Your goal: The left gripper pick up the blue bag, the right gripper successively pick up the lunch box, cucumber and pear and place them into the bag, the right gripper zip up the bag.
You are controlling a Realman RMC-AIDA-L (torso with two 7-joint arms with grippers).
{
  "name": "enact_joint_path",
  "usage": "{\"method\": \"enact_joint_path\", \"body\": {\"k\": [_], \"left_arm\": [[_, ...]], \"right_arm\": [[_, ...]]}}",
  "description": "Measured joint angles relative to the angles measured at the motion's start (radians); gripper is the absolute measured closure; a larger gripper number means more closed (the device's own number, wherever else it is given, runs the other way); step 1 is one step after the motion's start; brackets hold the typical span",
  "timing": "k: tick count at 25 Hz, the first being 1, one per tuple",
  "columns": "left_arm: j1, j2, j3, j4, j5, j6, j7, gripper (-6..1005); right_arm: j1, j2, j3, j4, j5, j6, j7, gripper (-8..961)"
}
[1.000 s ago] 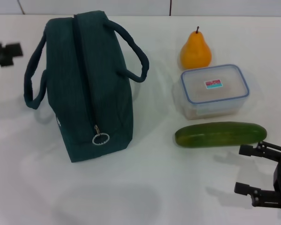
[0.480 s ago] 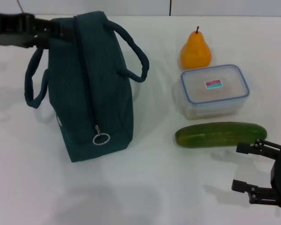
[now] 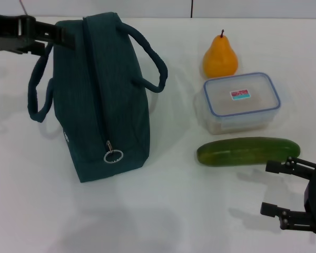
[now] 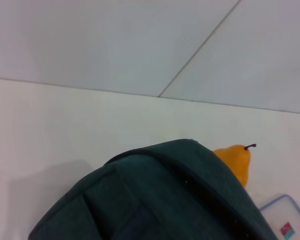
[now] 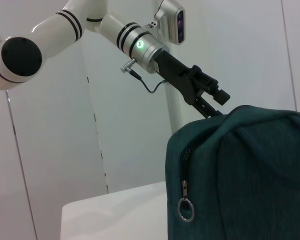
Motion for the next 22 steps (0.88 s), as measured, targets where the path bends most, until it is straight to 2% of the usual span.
{"method": "enact_joint_path", "body": {"k": [7,16,21,22], "left_arm": [[0.003,-0.003,0.005,-0.011,0.013,-0.001,0.004,137],[-0.018,0.003,0.008,-0.156,0.01,-0.056,0.029,138],[-0.019,0.005,0.039,-0.17,0.027,-0.075,0.093,197],[-0.018,0.005,0.044,-0.166,0.036,-0.076,0.103,240]], "right_arm": [[0.001,0.0,0.0,0.0,0.0,0.0,0.0,148],[0.001,0.0,0.0,0.0,0.002,0.001,0.0,149],[0.001,0.0,0.0,0.0,0.002,0.003,0.0,149],[0.001,0.0,0.0,0.0,0.003,0.004,0.0,149]]}}
